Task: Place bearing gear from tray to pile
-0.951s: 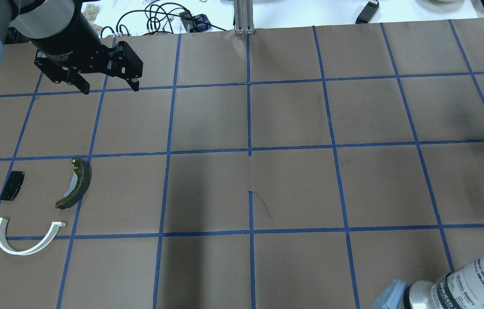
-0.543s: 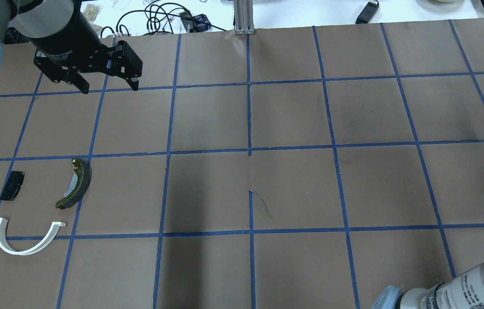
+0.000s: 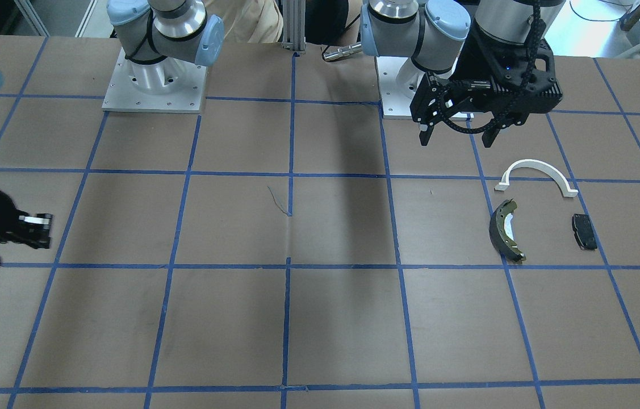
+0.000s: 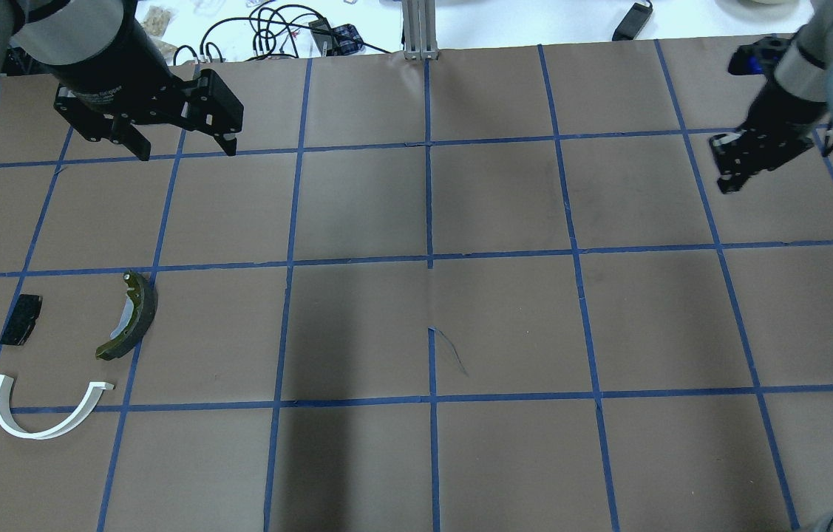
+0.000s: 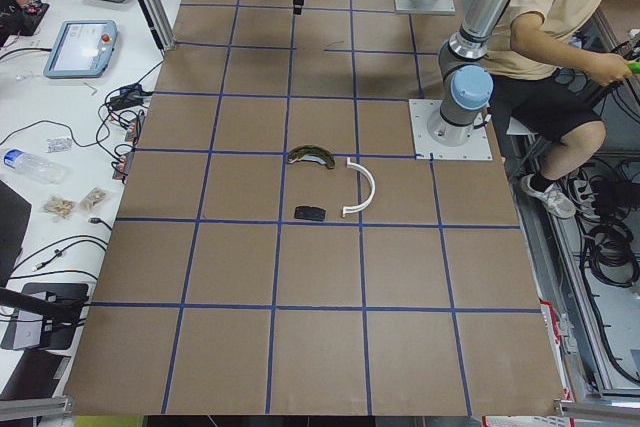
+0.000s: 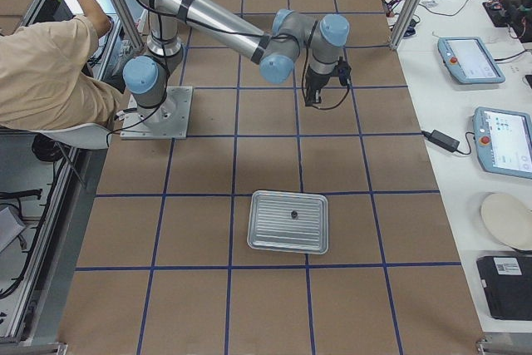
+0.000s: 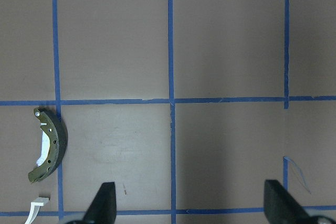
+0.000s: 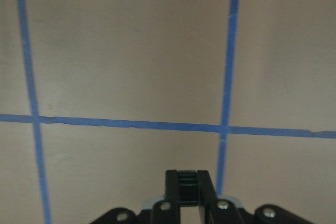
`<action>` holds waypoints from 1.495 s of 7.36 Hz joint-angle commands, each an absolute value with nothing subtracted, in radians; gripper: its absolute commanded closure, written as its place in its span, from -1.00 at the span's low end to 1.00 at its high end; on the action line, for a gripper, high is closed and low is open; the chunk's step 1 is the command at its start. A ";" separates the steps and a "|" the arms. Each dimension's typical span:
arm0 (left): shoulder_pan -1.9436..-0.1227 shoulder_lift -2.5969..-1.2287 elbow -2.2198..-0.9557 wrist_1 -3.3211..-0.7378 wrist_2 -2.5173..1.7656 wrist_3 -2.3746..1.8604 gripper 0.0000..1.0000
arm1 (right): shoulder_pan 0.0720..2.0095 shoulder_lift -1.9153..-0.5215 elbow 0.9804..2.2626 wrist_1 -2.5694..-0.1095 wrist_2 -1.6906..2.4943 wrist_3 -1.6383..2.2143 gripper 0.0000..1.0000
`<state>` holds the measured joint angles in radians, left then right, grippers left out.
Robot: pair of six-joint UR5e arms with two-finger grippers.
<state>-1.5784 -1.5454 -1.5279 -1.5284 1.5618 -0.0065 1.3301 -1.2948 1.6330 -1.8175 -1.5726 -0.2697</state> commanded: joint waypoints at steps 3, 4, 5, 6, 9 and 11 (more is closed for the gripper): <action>-1.578 -1.545 -1.525 -1.529 1.568 -0.012 -1.00 | 1.851 -1.231 1.634 -1.975 -1.534 0.404 0.94; -1.577 -1.545 -1.523 -1.529 1.568 -0.012 -1.00 | 1.917 -1.186 1.634 -2.040 -1.534 0.496 0.94; -1.578 -1.546 -1.525 -1.529 1.568 -0.011 -1.00 | 1.949 -1.146 1.638 -2.064 -1.502 0.517 0.94; -1.577 -1.546 -1.525 -1.529 1.569 -0.012 -1.00 | 1.979 -1.112 1.640 -2.097 -1.455 0.576 0.94; -1.577 -1.545 -1.529 -1.529 1.565 -0.012 -1.00 | 2.042 -1.042 1.643 -2.168 -1.470 0.620 0.83; -1.577 -1.551 -1.529 -1.526 1.555 -0.011 -1.00 | 2.025 -1.049 1.635 -2.180 -1.471 0.589 -0.96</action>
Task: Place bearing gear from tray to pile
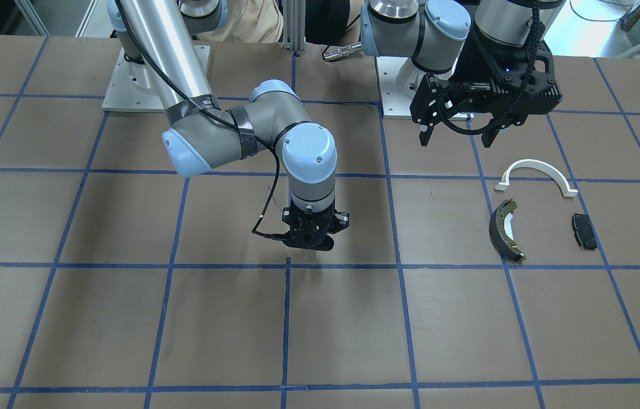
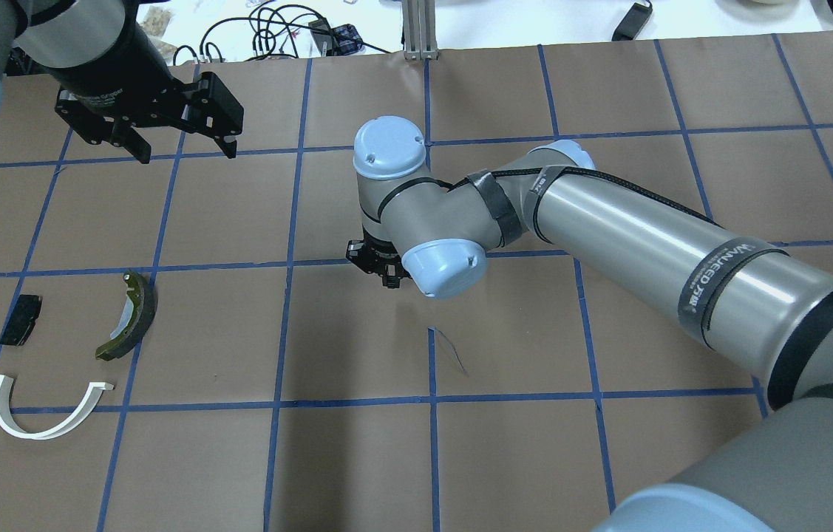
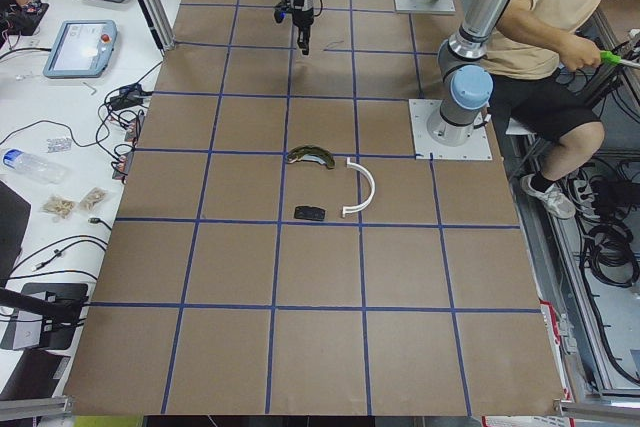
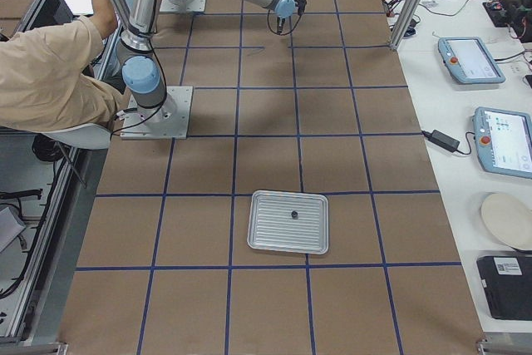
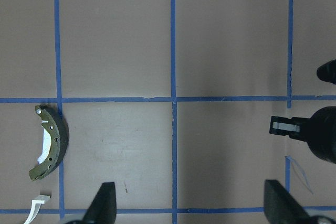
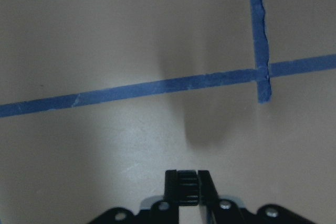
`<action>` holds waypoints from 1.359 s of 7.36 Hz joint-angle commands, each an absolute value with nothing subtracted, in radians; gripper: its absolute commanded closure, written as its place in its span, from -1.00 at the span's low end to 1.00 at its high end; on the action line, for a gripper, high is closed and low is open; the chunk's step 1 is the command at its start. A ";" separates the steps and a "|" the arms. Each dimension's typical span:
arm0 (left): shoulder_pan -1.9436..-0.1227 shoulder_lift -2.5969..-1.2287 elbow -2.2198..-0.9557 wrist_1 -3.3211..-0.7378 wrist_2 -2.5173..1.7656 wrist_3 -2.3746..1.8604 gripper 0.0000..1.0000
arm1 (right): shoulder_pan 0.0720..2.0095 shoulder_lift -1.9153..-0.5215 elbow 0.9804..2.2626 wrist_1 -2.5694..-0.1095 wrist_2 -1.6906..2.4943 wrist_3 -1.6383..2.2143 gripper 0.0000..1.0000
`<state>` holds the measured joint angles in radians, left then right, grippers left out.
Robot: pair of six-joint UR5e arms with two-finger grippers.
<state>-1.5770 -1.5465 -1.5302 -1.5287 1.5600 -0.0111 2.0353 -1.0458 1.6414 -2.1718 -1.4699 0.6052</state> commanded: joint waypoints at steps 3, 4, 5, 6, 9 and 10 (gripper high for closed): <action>-1.585 -1.604 -1.537 -1.519 1.548 -0.050 -1.00 | 1.790 -1.204 1.641 -2.031 -1.477 0.351 -1.00; -1.620 -1.664 -1.572 -1.493 1.517 -0.130 -1.00 | 1.673 -1.263 1.641 -1.949 -1.480 0.236 -1.00; -1.688 -1.733 -1.618 -1.365 1.510 -0.182 -1.00 | 1.549 -1.285 1.647 -1.934 -1.500 0.103 -1.00; -1.745 -1.808 -1.685 -1.250 1.517 -0.233 -1.00 | 1.431 -1.290 1.661 -1.937 -1.559 -0.025 -1.00; -1.827 -1.925 -1.866 -0.953 1.517 -0.262 -1.00 | 1.034 -1.276 1.663 -1.962 -1.566 -0.456 -1.00; -1.845 -1.942 -1.891 -0.945 1.519 -0.267 -1.00 | 0.909 -1.243 1.660 -1.983 -1.560 -0.597 -0.98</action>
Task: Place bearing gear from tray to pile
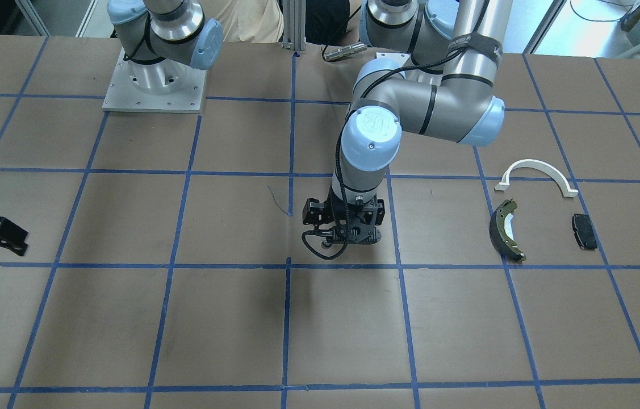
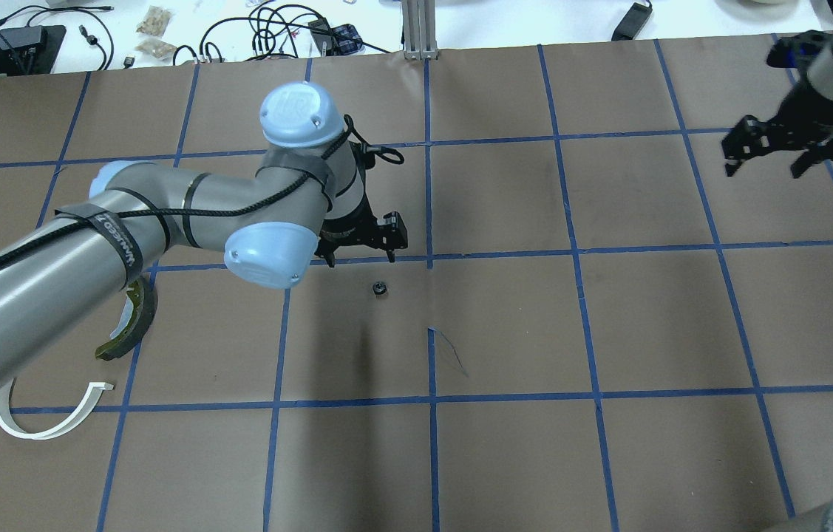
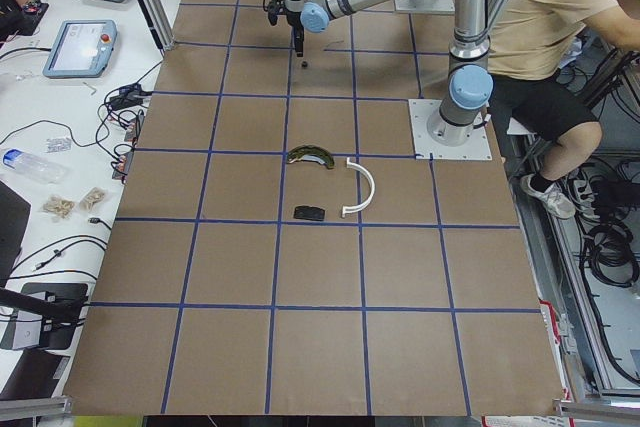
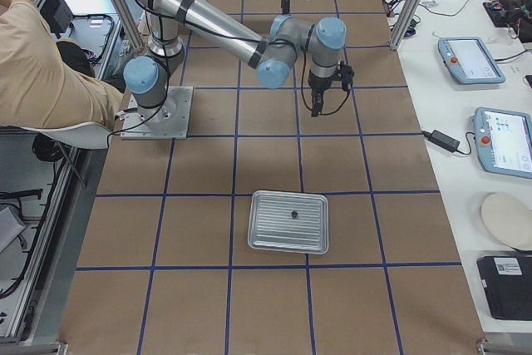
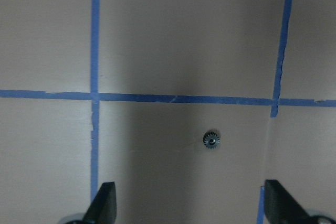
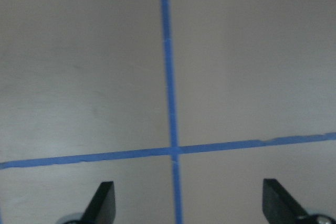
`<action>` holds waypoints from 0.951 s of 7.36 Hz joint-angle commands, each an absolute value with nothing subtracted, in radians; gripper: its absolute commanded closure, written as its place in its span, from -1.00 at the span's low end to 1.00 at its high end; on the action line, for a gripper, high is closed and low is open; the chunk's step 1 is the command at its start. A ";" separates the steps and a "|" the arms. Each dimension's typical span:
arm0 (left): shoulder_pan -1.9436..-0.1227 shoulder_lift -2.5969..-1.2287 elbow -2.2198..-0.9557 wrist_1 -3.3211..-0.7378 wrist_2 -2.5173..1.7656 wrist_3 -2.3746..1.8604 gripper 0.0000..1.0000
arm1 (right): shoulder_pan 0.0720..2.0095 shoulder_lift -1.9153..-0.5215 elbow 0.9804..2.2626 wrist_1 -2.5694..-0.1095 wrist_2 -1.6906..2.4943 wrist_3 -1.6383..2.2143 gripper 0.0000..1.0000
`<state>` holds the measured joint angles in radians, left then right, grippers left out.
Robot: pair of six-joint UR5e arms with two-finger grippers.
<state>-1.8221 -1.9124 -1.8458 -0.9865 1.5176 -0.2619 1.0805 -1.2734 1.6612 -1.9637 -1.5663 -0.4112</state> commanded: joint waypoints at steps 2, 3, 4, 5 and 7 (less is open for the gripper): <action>-1.852 -1.983 -1.896 -0.893 1.520 -0.284 -1.00 | 0.740 -1.148 1.661 -2.121 -1.559 -0.846 -0.97; -1.858 -2.002 -1.890 -0.885 1.535 -0.291 -1.00 | 0.686 -1.108 1.661 -2.126 -1.554 -0.924 -0.97; -1.859 -2.012 -1.890 -0.865 1.570 -0.290 -0.94 | 0.663 -1.071 1.654 -2.140 -1.554 -0.987 -0.91; -1.859 -2.023 -1.887 -0.864 1.572 -0.291 -0.80 | 0.658 -1.039 1.654 -2.193 -1.554 -1.014 -0.90; -1.859 -2.036 -1.887 -0.790 1.572 -0.296 -0.72 | 0.658 -1.006 1.657 -2.220 -1.543 -1.025 -0.82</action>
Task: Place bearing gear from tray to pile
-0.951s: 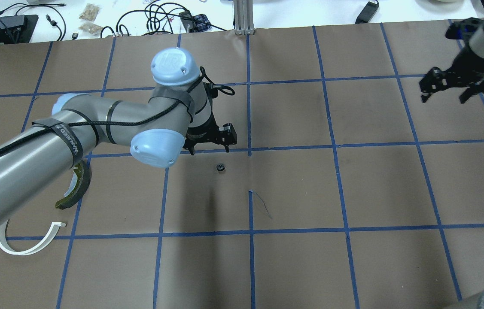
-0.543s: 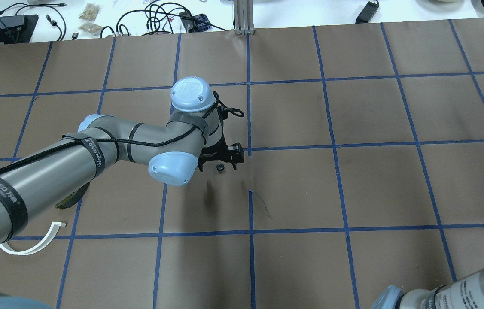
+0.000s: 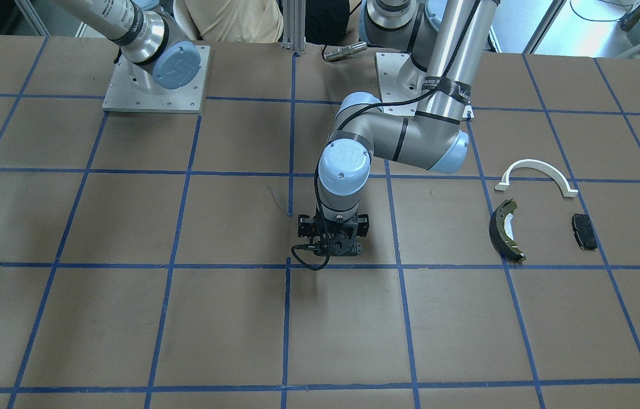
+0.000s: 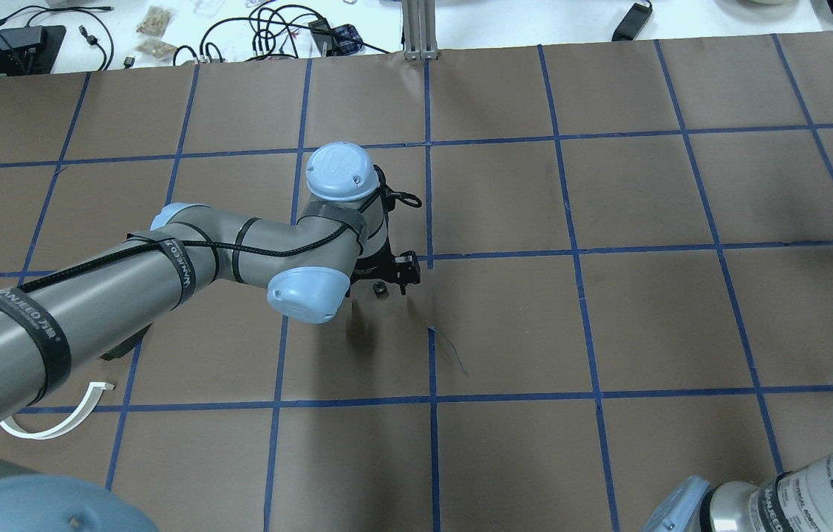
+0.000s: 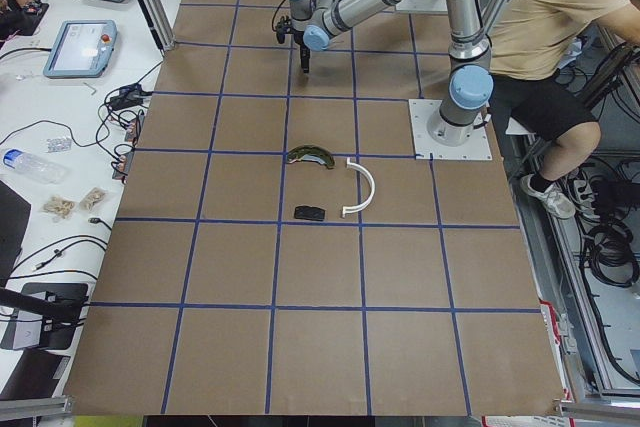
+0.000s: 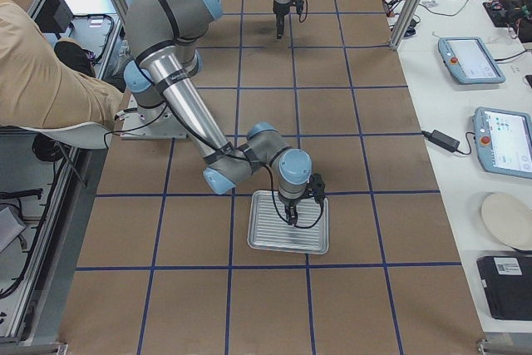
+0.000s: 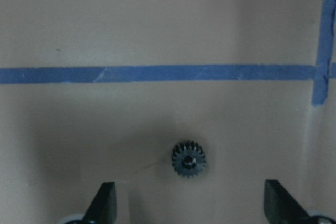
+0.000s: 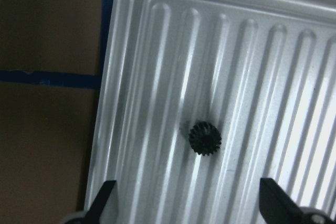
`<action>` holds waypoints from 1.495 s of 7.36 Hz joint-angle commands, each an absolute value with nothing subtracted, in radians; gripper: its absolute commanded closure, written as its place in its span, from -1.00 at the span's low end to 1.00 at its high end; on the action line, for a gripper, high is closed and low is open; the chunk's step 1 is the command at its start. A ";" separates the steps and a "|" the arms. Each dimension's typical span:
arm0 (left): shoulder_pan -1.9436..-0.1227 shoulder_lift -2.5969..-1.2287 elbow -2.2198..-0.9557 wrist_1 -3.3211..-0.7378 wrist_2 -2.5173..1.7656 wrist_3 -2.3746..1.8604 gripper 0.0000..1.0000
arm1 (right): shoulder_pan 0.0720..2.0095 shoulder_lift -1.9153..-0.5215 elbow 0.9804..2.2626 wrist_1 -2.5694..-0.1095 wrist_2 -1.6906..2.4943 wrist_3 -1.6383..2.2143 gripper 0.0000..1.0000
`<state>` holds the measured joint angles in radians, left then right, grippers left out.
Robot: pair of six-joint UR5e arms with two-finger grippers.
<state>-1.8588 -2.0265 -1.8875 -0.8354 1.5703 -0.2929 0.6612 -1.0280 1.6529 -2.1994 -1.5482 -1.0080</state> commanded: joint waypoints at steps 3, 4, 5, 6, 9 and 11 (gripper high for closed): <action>-1.859 -2.036 -1.887 -0.788 1.577 -0.290 0.48 | 0.658 -1.002 1.654 -2.253 -1.504 -1.094 -0.74; -1.859 -2.034 -1.887 -0.790 1.577 -0.285 0.63 | 0.658 -0.990 1.654 -2.276 -1.479 -1.100 -0.74; -1.859 -2.030 -1.887 -0.793 1.577 -0.282 0.64 | 0.658 -0.973 1.652 -2.319 -1.477 -1.103 -0.74; -1.855 -2.013 -1.882 -0.801 1.578 -0.278 0.72 | 0.660 -0.963 1.651 -2.336 -1.477 -1.104 -0.74; -1.768 -1.955 -1.774 -0.968 1.580 -0.206 0.71 | 0.658 -0.965 1.652 -2.336 -1.485 -1.124 -0.44; -1.598 -1.883 -1.642 -1.270 1.571 -0.042 0.71 | 0.658 -0.966 1.654 -2.335 -1.485 -1.123 -0.24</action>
<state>-1.7004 -1.9235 -1.7170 -1.1012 1.5765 -0.1411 0.6580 -0.9652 1.6525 -2.3358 -1.4844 -1.1233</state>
